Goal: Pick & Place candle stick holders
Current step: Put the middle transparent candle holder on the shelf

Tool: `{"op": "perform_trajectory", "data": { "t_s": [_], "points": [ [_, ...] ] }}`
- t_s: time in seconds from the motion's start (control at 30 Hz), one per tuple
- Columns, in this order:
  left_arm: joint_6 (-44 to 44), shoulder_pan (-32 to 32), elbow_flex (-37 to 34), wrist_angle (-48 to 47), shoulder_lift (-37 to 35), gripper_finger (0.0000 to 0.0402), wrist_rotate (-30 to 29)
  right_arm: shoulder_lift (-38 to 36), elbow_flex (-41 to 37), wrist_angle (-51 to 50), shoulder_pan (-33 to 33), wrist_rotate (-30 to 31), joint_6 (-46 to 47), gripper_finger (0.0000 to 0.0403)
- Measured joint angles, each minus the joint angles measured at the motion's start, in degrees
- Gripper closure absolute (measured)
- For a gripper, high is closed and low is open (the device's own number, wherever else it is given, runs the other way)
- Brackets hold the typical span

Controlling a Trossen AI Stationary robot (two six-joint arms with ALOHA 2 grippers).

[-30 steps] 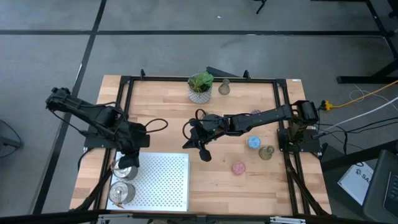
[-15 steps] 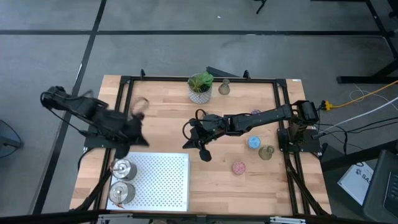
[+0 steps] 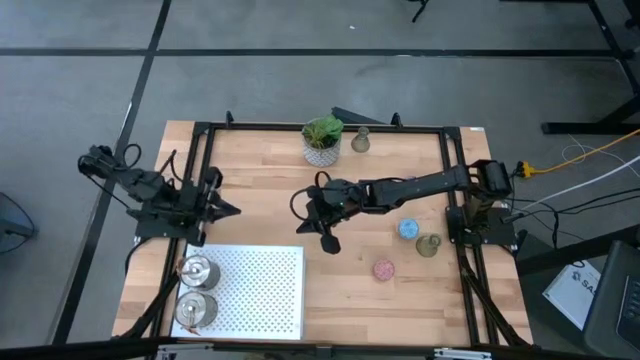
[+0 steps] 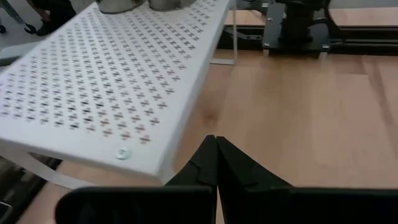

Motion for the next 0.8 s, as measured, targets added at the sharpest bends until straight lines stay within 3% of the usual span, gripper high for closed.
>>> {"op": "perform_trajectory", "data": {
  "t_s": [0.2,0.4,0.67,0.8],
  "points": [
    [-2.0,1.7,-8.8,6.6,-6.7,0.0399,-4.9,0.0,0.0,-0.7,-3.1,0.0,-1.7,0.0402],
    [-2.8,4.6,-13.9,11.9,-10.3,0.0399,-2.8,-1.4,0.0,-5.0,-6.5,-1.2,-0.3,0.0402],
    [2.3,6.6,-17.6,12.6,-17.1,0.0399,-2.0,-13.0,-0.2,-19.0,-6.5,4.0,-4.4,0.0402],
    [2.7,7.6,-19.4,12.4,-19.3,0.0399,-2.2,-20.1,-4.3,-20.5,-4.7,6.1,-6.7,0.0402]
  ]
}}
